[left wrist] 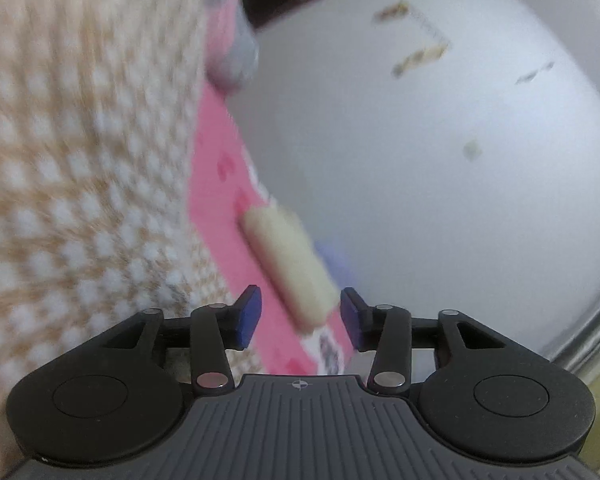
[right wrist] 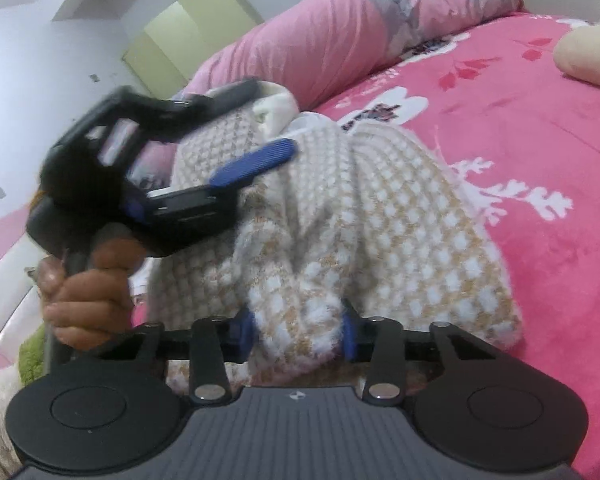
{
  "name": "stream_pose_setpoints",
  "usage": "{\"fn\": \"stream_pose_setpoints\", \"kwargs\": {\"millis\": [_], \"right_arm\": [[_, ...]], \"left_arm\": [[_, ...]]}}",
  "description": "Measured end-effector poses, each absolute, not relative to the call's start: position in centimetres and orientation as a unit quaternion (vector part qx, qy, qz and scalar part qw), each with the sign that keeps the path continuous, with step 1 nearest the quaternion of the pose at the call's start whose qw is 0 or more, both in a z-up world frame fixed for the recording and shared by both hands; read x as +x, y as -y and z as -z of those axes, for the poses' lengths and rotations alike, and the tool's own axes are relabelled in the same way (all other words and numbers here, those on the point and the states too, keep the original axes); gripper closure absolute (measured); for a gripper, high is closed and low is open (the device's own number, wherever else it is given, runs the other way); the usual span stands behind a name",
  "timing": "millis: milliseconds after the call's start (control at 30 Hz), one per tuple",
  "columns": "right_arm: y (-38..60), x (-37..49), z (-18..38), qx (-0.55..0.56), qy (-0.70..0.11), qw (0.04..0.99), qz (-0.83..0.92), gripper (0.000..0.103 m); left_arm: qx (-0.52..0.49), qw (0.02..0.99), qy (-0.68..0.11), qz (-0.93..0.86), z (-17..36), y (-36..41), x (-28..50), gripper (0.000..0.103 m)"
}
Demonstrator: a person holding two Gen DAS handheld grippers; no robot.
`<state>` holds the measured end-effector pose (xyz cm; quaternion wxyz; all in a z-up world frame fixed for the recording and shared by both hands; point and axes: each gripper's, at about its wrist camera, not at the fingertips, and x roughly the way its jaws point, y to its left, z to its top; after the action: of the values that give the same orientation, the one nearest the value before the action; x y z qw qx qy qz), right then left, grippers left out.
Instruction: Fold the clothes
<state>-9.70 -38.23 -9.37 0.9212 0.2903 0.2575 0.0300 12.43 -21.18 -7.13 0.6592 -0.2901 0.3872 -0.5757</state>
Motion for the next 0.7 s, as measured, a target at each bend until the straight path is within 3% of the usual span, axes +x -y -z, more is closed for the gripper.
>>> {"fn": "stream_pose_setpoints", "kwargs": {"millis": [267,433,567,700], "right_arm": [[36.5,-9.4,7.9,0.231,-0.241,0.942,-0.022,0.077],[37.1,-10.5,6.3,0.215,-0.211,0.954,-0.001,0.078],[37.4,-11.2,5.9,0.192,-0.202,0.960,0.024,0.078],[38.6,-11.8,6.2,0.190,-0.197,0.961,0.048,0.078]], "left_arm": [[-0.250,0.823,-0.276,0.429,3.8,9.8,8.4,0.046],[-0.138,0.856,-0.306,0.393,5.2,12.1,7.8,0.046],[-0.082,0.870,-0.280,0.397,5.4,14.7,6.4,0.028],[-0.002,0.886,-0.230,0.402,5.8,17.2,4.5,0.025]]}}
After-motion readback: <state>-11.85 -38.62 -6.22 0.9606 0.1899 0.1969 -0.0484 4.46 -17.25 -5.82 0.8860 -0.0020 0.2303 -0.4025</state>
